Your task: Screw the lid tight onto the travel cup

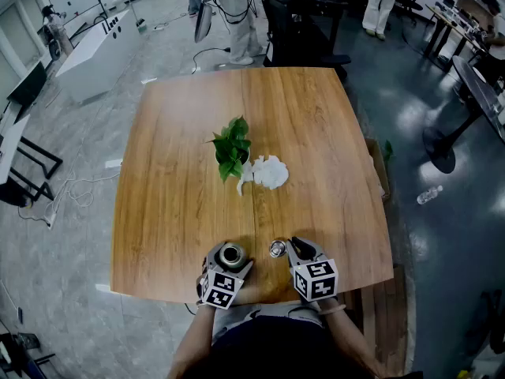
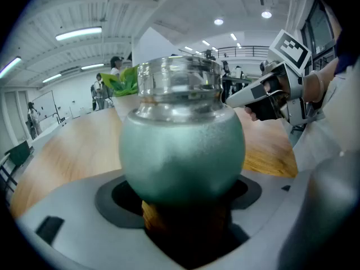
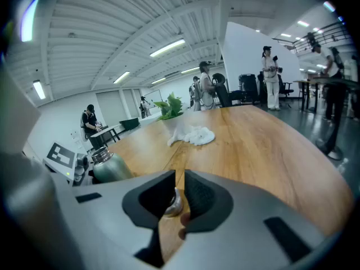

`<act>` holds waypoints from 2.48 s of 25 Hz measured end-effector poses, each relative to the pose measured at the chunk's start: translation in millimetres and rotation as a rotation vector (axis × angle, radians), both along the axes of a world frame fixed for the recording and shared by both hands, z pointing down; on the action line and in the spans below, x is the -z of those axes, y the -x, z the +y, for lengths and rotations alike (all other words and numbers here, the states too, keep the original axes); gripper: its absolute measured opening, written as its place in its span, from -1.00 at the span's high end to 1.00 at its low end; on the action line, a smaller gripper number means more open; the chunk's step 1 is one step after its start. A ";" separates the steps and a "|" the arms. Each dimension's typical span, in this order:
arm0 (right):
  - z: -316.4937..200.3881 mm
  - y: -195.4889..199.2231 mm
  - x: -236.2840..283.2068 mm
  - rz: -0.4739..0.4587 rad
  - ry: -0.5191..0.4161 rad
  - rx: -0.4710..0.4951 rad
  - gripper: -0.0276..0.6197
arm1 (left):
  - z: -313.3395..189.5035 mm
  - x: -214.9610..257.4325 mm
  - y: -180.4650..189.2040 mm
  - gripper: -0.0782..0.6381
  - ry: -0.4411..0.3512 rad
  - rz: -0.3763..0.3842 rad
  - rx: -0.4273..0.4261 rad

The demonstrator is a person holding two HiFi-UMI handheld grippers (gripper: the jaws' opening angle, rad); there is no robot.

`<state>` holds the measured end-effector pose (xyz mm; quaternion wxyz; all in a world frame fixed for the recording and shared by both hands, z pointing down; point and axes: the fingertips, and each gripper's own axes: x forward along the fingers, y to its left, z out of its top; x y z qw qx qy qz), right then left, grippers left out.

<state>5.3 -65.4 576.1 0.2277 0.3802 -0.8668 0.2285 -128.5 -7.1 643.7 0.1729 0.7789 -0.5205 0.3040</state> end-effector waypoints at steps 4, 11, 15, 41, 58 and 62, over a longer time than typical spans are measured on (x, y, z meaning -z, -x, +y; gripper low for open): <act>-4.6 1.3 3.0 -0.008 -0.014 0.005 0.73 | -6.2 2.2 0.6 -0.31 -0.011 0.001 0.000; -1.9 -3.3 10.9 -0.052 -0.040 0.047 0.73 | -6.2 2.7 0.7 -0.31 -0.012 0.000 0.001; 5.3 -2.9 9.9 -0.062 -0.038 0.100 0.73 | -5.4 2.1 2.2 -0.31 -0.011 -0.005 0.005; 25.0 28.0 -46.8 0.136 0.063 0.357 0.09 | -5.6 5.7 1.0 -0.31 -0.001 -0.011 0.023; 39.6 50.1 102.9 -0.101 -0.074 0.518 0.09 | -26.1 5.3 -59.5 -0.31 -0.013 -0.003 -0.148; 47.4 70.4 94.7 -0.086 -0.052 0.611 0.09 | -25.4 3.9 -59.8 -0.31 -0.010 -0.001 -0.150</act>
